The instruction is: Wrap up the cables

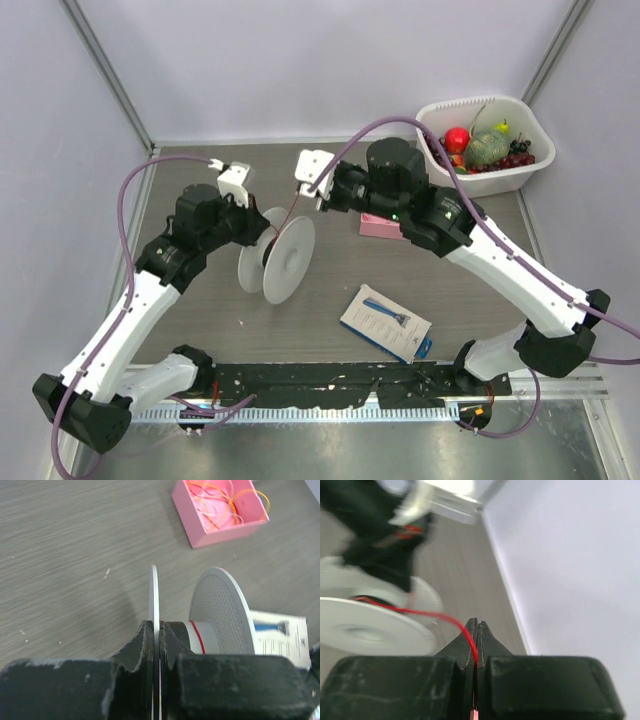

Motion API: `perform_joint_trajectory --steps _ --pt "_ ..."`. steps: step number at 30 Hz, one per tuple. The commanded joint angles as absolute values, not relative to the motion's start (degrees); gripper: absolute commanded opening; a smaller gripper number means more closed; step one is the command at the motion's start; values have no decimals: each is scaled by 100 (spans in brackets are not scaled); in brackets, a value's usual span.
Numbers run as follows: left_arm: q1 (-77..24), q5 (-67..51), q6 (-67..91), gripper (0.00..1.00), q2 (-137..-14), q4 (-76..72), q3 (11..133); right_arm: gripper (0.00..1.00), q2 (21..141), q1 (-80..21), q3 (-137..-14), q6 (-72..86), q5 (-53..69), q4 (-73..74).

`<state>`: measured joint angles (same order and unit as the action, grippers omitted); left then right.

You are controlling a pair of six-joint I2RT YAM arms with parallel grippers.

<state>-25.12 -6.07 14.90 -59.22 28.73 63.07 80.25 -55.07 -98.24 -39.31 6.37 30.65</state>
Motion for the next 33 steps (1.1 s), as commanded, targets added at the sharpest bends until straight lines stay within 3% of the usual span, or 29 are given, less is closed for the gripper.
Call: perform_joint_trajectory --steps 1,6,17,25,33 --pt "-2549 -1860 573 0 -5275 2593 5978 1 8270 -4784 -10142 -3895 211 2426" --pt "-2566 -3232 360 0 -4748 2558 5880 1 8727 -3851 -10257 -3323 773 2426" --pt "-2374 -3832 2677 0 -4693 1163 6872 1 8877 -2742 -8790 -2910 2152 2383" --pt "-1609 -2314 5122 0 -5080 290 7479 1 8377 -2672 -7586 -1067 3189 1408" --pt "-1283 -222 5853 0 -5405 1019 7936 1 7516 -3136 -6154 878 3341 -500"
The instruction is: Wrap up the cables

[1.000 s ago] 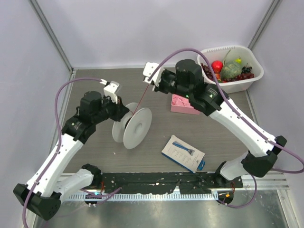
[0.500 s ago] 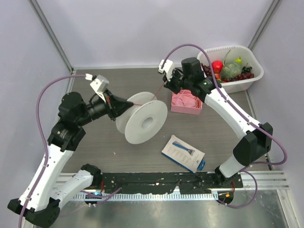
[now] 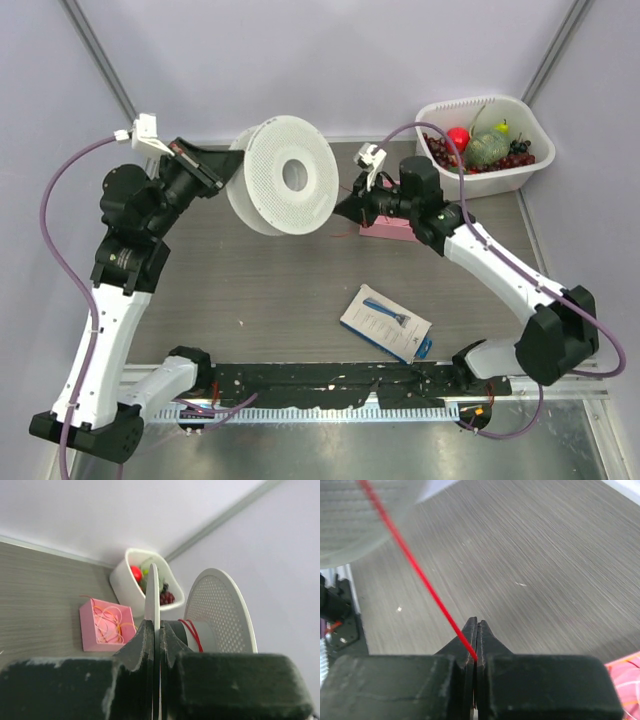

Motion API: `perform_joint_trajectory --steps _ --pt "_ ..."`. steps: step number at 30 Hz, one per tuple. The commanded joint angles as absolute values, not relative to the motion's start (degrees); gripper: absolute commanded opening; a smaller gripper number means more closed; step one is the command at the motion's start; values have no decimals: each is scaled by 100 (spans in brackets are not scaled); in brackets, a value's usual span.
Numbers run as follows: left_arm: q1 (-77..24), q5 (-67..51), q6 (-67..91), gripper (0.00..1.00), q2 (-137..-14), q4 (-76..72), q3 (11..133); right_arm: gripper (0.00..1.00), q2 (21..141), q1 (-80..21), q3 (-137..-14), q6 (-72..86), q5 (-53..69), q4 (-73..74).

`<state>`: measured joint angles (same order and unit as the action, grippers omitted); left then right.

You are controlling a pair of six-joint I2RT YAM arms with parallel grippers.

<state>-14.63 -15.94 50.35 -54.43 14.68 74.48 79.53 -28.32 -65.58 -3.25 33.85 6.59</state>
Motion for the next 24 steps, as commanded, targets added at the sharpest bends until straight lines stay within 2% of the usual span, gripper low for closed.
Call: perform_joint_trajectory --steps 1,6,14,16,19,21,24 --pt "-1275 -54 5880 0 -5431 1063 7928 1 7471 -3233 -6100 896 3270 -605" --pt "-1266 492 5898 0 -5546 967 7831 1 7365 -4024 -5845 914 2734 -756" --pt "-1125 45 5959 0 -5537 485 7778 1 7603 -4122 -5967 888 2497 -853" --pt "-1125 -252 5950 0 -5493 221 7778 7 7585 -4096 -6073 809 2461 -826" --pt "-1125 -518 5968 0 -5502 -236 7840 35 7567 -3973 -6283 747 2426 -747" --pt "-1125 -554 6003 0 -5546 -272 7919 47 7532 -3877 -6372 712 2461 -668" --pt "-1108 -589 6029 0 -5581 -290 8042 51 7445 -3727 -6416 633 2505 -598"
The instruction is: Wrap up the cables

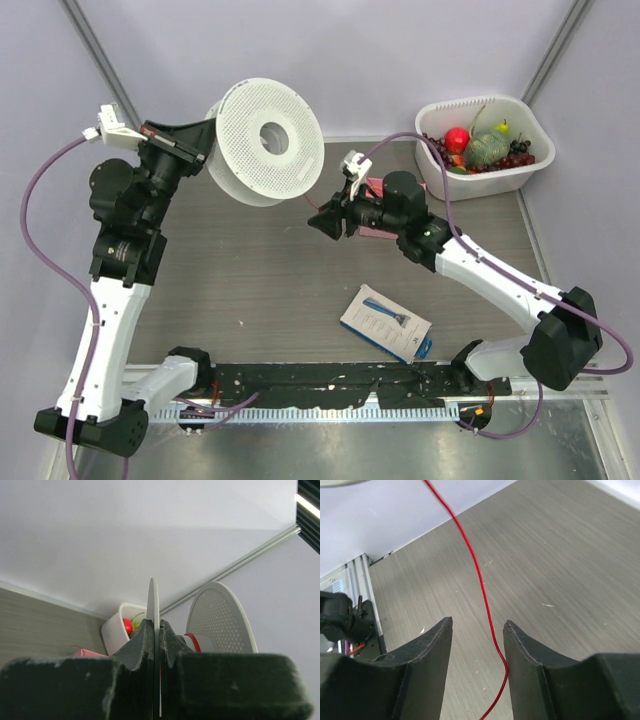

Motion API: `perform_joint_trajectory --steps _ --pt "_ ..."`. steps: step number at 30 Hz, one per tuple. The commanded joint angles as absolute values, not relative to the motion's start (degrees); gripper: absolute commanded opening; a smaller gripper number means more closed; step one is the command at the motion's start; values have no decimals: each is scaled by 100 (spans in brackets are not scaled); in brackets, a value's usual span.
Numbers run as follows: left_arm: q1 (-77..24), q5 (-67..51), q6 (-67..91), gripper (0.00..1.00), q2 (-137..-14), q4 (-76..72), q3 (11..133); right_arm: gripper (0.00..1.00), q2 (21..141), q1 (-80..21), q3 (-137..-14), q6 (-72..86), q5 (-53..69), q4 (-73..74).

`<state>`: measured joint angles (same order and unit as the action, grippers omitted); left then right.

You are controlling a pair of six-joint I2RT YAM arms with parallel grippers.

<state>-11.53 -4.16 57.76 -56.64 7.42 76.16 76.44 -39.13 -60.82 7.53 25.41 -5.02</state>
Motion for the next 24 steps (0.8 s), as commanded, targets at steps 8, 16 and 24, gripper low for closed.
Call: perform_joint_trajectory --steps 8,16,24 --pt "-1090 -668 6029 0 -5721 -387 8393 70 7120 -3445 -6364 257 2610 -563" --pt "-1090 -624 5924 0 -5862 -211 8587 74 6382 -3445 -5934 -1316 1927 -237" --pt "-1081 -694 5959 0 -5924 -114 8596 75 6038 -3437 -5889 -3031 1362 141"
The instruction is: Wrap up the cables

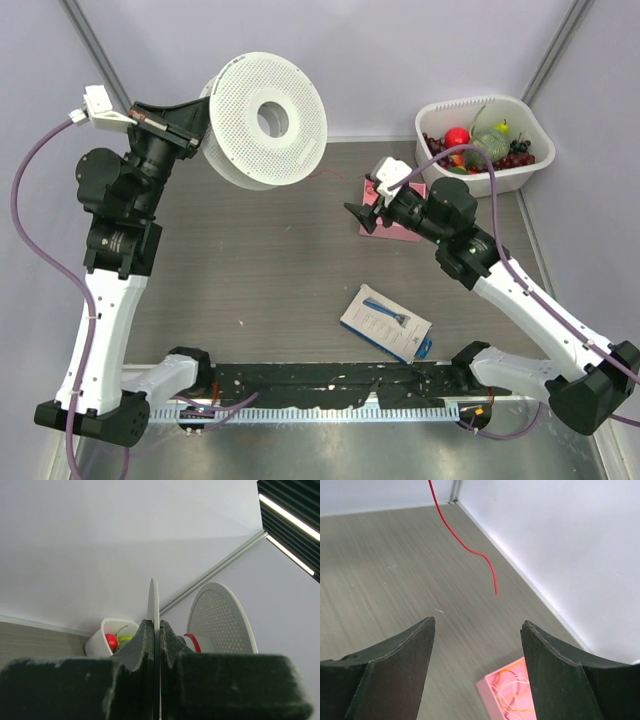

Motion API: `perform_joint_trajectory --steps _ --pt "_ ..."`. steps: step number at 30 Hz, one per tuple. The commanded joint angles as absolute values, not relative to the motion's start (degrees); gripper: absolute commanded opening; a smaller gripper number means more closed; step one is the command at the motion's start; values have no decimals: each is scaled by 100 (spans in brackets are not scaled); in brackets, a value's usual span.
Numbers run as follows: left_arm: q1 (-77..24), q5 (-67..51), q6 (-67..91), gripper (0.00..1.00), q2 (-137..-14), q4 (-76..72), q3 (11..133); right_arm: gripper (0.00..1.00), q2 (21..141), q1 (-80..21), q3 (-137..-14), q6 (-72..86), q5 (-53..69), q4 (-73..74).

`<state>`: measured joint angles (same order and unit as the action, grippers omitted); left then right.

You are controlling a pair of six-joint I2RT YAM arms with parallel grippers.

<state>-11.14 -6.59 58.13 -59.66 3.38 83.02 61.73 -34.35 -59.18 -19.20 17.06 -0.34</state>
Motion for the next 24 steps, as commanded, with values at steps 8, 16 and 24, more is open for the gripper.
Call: perform_joint_trajectory --steps 8,16,24 --pt "-1081 -809 6021 0 -5941 -70 8552 59 6442 -3445 -6441 -4147 1899 667" --pt "-1090 -888 6065 0 -5933 -17 8508 58 6644 -3524 -6232 -5509 1670 195" --pt "-1090 -949 6108 0 -5845 -18 8394 55 6890 -3516 -6310 -5792 1564 -185"
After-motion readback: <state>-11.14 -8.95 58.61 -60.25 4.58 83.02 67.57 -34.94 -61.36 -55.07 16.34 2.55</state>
